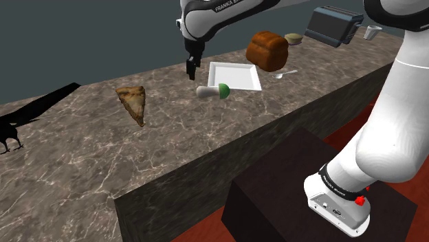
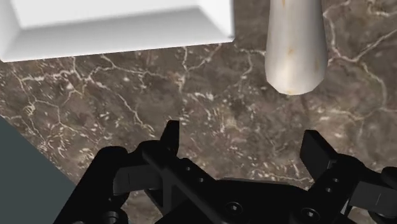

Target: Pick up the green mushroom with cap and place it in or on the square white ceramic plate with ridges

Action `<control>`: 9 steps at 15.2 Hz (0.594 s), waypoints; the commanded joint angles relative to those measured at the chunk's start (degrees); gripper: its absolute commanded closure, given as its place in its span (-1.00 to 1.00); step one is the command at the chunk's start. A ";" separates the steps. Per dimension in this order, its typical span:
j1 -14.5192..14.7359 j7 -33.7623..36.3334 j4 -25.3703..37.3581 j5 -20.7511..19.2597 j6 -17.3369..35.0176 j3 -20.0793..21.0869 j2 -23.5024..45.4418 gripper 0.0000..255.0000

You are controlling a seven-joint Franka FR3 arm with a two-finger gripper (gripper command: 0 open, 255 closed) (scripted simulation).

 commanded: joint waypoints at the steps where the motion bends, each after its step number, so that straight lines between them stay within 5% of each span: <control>1: -0.35 -2.77 -2.36 -0.39 -3.56 0.11 -1.64 -1.00; 5: -0.80 -7.56 -5.12 -1.73 -10.15 0.09 -3.75 -1.00; 9: -0.97 -7.29 -7.15 -2.14 -7.31 -0.14 -2.92 -1.00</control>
